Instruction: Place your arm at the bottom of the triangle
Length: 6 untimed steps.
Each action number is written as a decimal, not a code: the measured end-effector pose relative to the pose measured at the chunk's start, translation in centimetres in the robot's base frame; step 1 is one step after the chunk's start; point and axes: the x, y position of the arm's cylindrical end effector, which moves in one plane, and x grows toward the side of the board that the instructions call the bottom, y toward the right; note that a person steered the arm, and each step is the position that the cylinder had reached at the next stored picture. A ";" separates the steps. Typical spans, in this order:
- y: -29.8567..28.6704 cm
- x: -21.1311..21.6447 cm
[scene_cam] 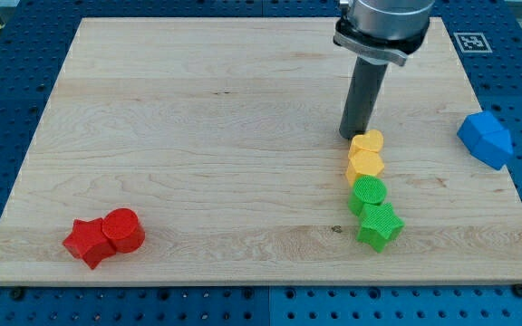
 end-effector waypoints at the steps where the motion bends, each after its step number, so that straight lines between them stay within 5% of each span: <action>1: 0.0 -5.4; 2: 6.5 -9.0; 3: 18.4 -8.3; 4: 23.4 -6.7; 6: 23.5 -3.9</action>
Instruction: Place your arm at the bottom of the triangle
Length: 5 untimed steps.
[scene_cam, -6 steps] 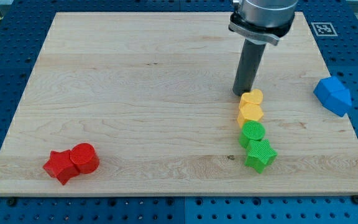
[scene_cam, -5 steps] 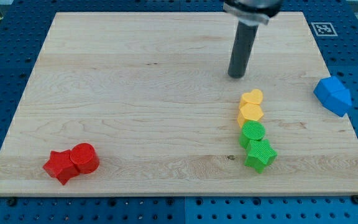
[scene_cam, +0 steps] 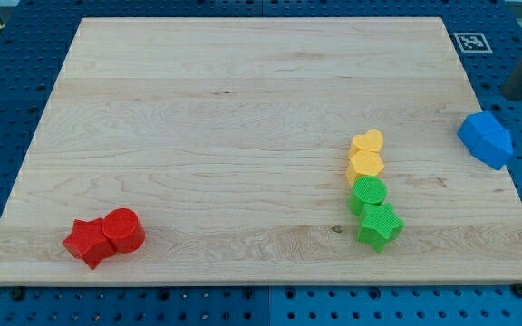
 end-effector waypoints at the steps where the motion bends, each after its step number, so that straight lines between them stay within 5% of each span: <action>1: 0.0 6.0; 3: -2.4 12.6; 5: -10.5 7.3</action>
